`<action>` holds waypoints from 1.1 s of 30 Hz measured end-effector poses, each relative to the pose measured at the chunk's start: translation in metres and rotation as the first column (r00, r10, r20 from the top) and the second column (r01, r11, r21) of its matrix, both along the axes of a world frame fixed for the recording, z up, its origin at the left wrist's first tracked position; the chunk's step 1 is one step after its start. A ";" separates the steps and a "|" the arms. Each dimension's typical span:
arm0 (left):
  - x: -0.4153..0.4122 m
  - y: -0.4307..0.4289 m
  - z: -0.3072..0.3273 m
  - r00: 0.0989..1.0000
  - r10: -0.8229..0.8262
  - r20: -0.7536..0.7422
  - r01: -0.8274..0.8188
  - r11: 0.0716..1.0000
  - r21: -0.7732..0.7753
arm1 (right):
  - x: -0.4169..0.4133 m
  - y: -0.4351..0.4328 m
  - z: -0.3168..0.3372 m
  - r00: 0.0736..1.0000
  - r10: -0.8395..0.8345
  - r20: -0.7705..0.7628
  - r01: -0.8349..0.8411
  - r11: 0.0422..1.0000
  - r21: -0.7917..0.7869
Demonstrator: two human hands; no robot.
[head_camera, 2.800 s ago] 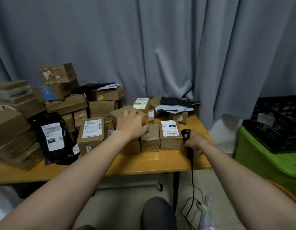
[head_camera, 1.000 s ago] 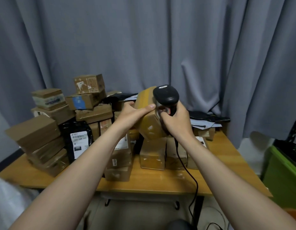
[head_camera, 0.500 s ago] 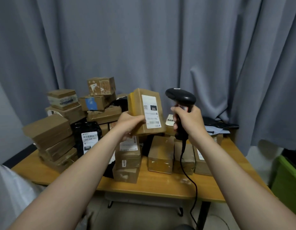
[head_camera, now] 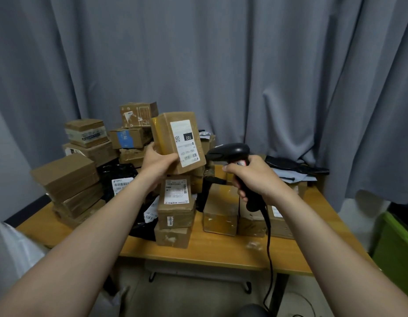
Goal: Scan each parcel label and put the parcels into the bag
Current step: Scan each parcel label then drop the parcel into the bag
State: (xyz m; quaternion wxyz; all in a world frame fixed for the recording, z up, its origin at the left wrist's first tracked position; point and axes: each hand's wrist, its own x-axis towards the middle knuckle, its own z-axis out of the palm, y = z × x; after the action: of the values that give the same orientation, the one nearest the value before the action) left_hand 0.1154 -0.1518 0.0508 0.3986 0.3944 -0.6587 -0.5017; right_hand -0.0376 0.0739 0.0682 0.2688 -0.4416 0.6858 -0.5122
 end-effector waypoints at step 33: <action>0.060 0.002 -0.005 0.994 0.069 0.087 -0.063 0.996 -0.068 | 0.037 -0.016 -0.004 1.000 -0.027 0.008 0.027 1.000 -0.015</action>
State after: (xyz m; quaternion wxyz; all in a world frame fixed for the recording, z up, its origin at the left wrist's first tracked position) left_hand 0.1758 -0.1503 0.0457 0.3978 0.4248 -0.6784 -0.4485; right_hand -0.0007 0.0582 0.0642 0.2611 -0.4322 0.6867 -0.5229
